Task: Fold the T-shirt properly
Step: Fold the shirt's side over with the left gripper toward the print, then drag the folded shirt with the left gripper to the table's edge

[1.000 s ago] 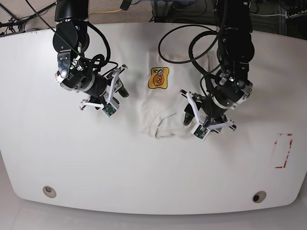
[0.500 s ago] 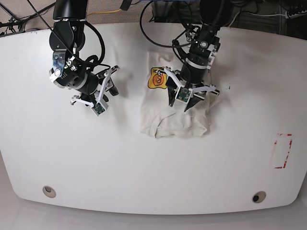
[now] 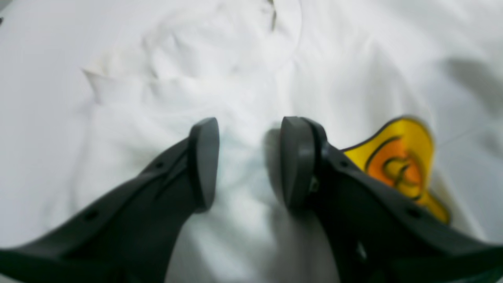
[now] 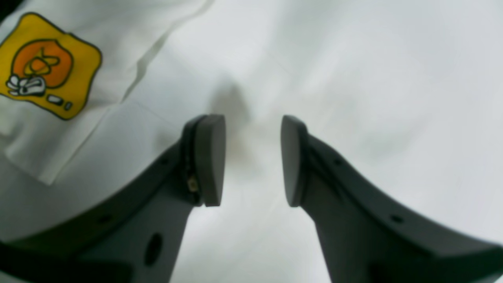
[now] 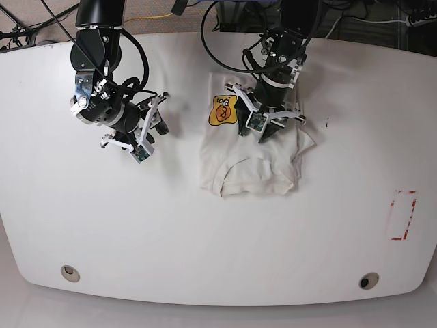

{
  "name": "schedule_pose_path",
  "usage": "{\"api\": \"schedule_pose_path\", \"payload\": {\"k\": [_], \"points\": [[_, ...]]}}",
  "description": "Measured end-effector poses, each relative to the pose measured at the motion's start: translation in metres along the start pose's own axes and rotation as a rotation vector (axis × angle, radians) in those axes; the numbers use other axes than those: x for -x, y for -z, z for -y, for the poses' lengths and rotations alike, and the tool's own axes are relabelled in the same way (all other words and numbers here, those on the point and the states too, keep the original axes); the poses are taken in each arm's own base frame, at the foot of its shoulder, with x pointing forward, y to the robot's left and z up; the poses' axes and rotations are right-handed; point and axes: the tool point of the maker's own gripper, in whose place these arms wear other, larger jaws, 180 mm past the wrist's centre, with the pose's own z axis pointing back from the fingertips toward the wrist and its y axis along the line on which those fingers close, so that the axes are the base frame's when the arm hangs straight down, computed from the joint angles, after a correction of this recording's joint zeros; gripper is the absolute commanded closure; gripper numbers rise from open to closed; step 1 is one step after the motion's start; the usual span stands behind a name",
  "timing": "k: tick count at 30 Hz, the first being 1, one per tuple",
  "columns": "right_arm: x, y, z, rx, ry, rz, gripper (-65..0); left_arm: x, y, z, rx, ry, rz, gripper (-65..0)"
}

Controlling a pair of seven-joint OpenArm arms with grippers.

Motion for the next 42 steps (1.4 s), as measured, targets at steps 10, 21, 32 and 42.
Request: {"api": "schedule_pose_path", "payload": {"k": [10,21,32,42], "points": [[0.001,-0.001,0.001,0.004,-0.003,-0.003,-22.5,0.025,0.002,-0.055,-0.075,0.004,-0.021,-33.8],[0.002,-0.001,0.002,0.004,-0.003,-0.006,-22.5,0.062,-0.022,-0.164,-0.008,0.057,-0.145,-37.4],[0.002,-0.001,0.001,0.002,-0.006,-0.005,-22.5,0.108,-0.059,-0.326,-0.123,0.032,-0.346,-37.4],[-0.003,-0.003,0.000,0.003,-0.015,0.008,-22.5,0.137,-0.115,-0.404,-0.212,-0.017,-0.537,-37.4]]}}
